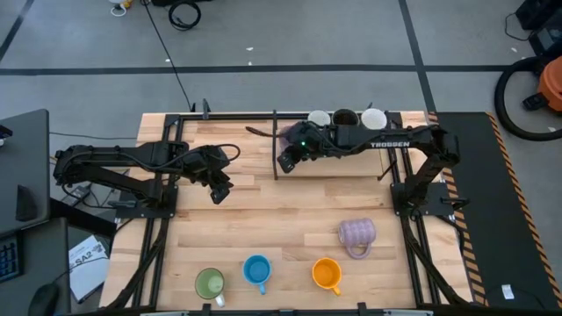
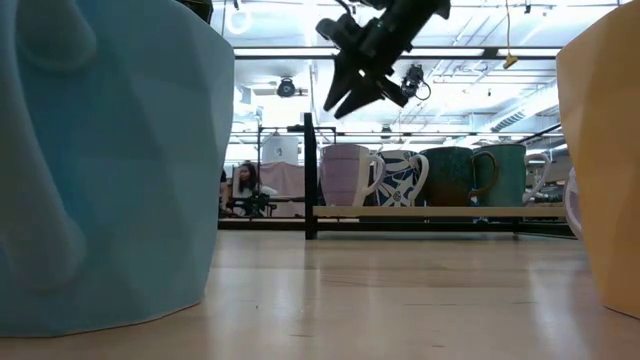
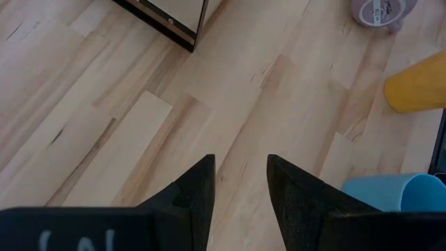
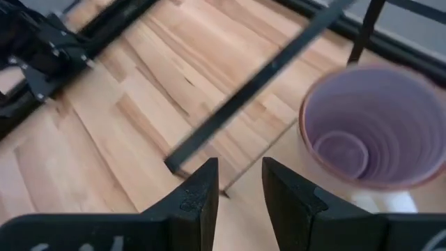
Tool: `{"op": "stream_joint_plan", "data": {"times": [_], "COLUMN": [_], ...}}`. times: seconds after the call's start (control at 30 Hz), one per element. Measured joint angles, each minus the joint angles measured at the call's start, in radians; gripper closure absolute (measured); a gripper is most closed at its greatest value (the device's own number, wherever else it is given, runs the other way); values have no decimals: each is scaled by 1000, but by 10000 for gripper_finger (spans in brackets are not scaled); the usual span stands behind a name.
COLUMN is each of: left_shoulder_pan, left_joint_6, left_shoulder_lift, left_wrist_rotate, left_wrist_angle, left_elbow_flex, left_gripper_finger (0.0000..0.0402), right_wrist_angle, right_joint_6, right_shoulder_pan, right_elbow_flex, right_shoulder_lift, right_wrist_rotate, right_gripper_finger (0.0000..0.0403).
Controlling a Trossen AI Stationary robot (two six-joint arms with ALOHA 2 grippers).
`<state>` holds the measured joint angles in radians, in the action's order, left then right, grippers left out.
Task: Place coffee mugs
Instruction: Put the purple mug on the shelf
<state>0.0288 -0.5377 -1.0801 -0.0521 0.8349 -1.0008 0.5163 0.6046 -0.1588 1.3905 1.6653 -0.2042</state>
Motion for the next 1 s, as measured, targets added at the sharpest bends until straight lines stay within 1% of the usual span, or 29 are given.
{"op": "stream_joint_plan", "data": {"times": [0.17, 0.3, 0.5, 0.6, 1.0], "left_shoulder_pan": [0, 0, 0, 0, 0], "left_joint_6": [0, 0, 0, -1, -1], "left_shoulder_lift": [0, 0, 0, 0, 0], "left_wrist_rotate": [0, 0, 0, 0, 0], "left_wrist_angle": [0, 0, 0, 0, 0], "left_elbow_flex": [0, 0, 0, 0, 0], "left_gripper_finger": [264, 264, 264, 264, 264], "right_wrist_angle": [-6, -55, -152, -193, -217], "right_joint_6": [47, 51, 49, 49, 47], "right_shoulder_pan": [1, -3, -18, -33, -94], "right_elbow_flex": [-83, -142, -192, -203, -207], "right_shoulder_lift": [0, 1, 1, 1, 1], "right_wrist_rotate": [-1, -3, -3, -4, -5], "right_gripper_finger": [286, 286, 286, 286, 286]}}
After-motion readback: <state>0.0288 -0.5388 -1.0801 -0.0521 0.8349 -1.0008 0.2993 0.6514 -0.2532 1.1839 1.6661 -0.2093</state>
